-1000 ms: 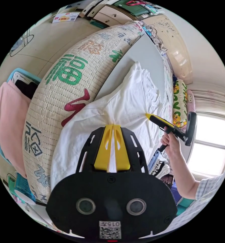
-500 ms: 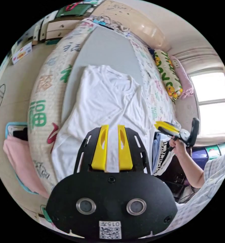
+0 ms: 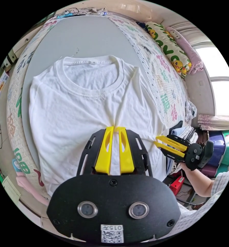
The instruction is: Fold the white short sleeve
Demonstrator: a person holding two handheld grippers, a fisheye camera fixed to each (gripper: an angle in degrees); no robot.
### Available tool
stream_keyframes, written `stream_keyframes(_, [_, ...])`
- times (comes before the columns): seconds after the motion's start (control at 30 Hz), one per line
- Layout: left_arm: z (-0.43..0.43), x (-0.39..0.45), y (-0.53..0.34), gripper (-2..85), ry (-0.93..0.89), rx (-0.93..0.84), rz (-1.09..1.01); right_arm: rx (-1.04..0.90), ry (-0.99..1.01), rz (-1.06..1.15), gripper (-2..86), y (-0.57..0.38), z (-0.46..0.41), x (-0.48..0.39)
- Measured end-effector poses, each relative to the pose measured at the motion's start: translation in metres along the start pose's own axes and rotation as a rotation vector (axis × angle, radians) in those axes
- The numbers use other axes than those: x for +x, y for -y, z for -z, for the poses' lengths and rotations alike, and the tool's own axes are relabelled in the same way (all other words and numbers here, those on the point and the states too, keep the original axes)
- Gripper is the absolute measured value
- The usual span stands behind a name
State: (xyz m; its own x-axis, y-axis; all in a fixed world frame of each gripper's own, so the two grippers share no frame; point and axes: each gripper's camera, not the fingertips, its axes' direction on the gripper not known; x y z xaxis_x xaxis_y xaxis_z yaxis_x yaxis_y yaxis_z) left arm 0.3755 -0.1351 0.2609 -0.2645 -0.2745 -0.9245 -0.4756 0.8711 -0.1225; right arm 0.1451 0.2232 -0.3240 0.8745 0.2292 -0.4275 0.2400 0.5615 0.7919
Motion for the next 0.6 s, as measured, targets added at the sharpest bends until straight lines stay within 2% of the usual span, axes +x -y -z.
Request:
stream_keyframes(0.17, [0.002, 0.016, 0.009, 0.3, 0.031, 0.023, -0.045, 0.015, 0.041, -0.056, 1.5, -0.009, -0.017, 0.012])
stream_keyframes(0.33, [-0.015, 0.025, 0.019, 4.5, 0.100, -0.035, -0.066, 0.053, 0.134, -0.184, 6.0, -0.025, -0.035, 0.034])
stream_keyframes(0.5, [0.023, 0.033, 0.066, 7.8, 0.054, 0.060, -0.121, 0.182, 0.387, -0.639, 8.6, -0.082, -0.043, 0.104])
stream_keyframes(0.6, [0.011, 0.034, 0.119, 8.2, -0.021, 0.072, -0.121, 0.196, 0.499, -0.784, 9.4, -0.100, -0.068, 0.124])
